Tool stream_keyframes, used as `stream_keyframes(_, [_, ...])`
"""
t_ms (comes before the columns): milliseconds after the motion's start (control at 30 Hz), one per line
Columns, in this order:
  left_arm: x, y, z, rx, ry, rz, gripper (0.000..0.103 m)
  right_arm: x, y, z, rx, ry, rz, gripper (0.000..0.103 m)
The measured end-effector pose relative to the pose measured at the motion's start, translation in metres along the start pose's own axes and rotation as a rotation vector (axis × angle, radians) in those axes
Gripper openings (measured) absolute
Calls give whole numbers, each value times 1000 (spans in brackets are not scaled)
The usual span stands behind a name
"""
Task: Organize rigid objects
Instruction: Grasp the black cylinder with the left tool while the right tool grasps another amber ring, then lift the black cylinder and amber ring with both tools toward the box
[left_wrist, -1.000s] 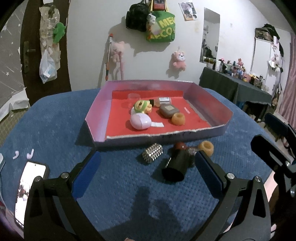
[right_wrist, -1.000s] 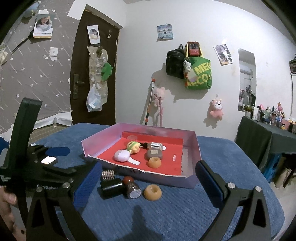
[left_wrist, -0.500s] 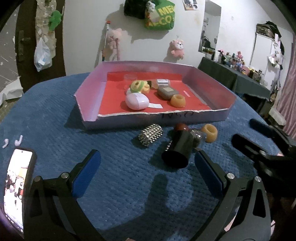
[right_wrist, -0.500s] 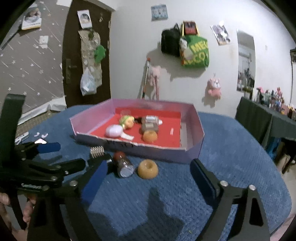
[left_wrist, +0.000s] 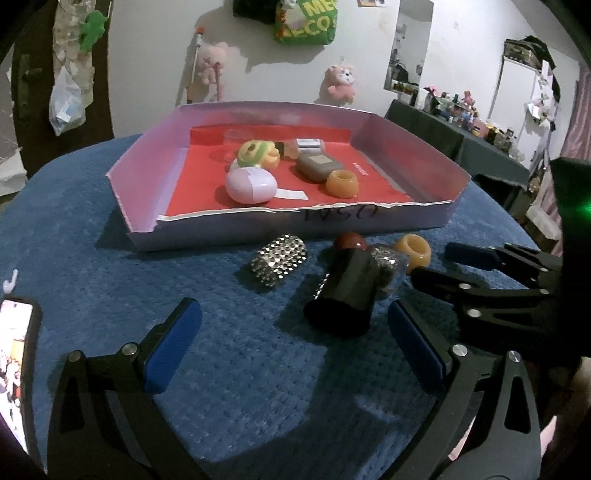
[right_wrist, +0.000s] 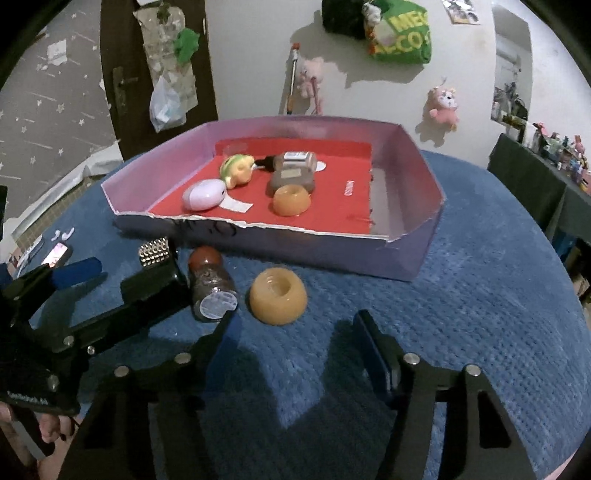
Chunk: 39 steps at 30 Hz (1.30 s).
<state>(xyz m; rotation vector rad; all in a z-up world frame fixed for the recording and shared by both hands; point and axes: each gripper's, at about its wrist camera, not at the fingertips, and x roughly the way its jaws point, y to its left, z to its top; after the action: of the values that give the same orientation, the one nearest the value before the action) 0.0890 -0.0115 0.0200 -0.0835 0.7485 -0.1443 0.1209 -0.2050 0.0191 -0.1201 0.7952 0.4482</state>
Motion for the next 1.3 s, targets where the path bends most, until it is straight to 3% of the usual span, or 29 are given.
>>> stream_keyframes(167, [5, -4, 1, 25, 0, -18, 98, 10, 1, 7, -9, 26, 5, 58])
stream_keyframes(333, [10, -10, 3, 47, 9, -53, 84, 15, 0, 14, -9, 35, 18, 56])
stream_keyframes(400, [12, -12, 3, 56, 12, -59, 75, 18, 0, 17, -10, 37, 22, 55])
stream_keyframes(467, [15, -12, 3, 57, 20, -72, 58, 19, 1, 18, -16, 37, 23, 50])
stream_keyframes(500, [16, -12, 3, 55, 23, -77, 51, 19, 2, 19, -21, 36, 22, 42])
stream_keyframes(600, [18, -13, 3, 56, 20, -83, 40, 19, 4, 18, -34, 35, 20, 40])
stream_keyframes(1300, [-9, -13, 3, 50, -40, -85, 34, -14, 9, 11, 5, -26, 89, 40])
